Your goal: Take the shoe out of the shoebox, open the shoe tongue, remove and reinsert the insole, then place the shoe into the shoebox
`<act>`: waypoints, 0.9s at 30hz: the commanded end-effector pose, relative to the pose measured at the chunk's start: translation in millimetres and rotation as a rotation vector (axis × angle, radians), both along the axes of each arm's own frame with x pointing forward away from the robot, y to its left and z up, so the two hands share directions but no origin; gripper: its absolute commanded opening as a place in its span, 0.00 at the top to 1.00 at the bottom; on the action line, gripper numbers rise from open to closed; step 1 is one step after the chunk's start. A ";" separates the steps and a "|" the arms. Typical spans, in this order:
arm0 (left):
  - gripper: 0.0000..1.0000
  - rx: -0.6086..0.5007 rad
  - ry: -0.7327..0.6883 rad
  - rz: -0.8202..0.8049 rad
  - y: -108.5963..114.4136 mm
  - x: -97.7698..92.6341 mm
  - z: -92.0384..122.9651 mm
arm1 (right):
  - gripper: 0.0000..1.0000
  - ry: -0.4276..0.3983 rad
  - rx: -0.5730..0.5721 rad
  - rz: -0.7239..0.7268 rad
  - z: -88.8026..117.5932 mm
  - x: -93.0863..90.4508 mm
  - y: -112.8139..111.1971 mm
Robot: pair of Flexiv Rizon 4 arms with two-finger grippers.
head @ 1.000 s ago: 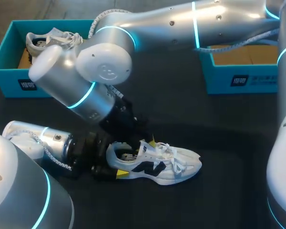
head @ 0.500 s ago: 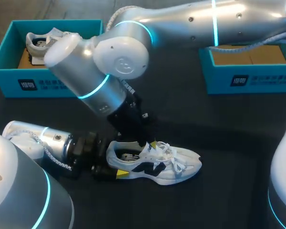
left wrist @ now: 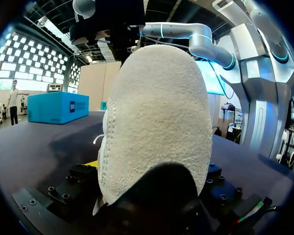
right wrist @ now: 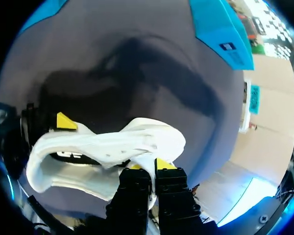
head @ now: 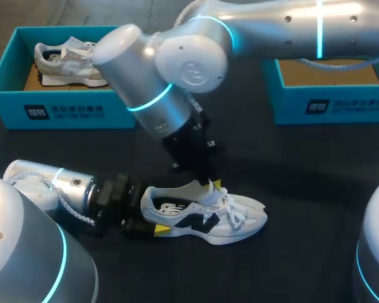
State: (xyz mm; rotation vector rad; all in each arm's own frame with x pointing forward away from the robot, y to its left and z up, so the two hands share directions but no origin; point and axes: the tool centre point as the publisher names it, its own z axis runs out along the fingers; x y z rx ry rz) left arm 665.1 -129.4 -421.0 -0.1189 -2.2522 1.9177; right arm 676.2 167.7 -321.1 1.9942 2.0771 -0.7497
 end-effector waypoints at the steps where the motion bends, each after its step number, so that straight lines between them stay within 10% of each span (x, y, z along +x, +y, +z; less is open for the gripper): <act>1: 1.00 0.001 0.000 0.002 -0.6 0.7 -1.8 | 1.00 0.048 0.293 0.074 -1.9 3.4 -17.6; 27: 1.00 0.001 0.000 0.002 -0.6 0.7 -1.8 | 1.00 0.156 0.622 0.268 -5.8 8.8 -54.9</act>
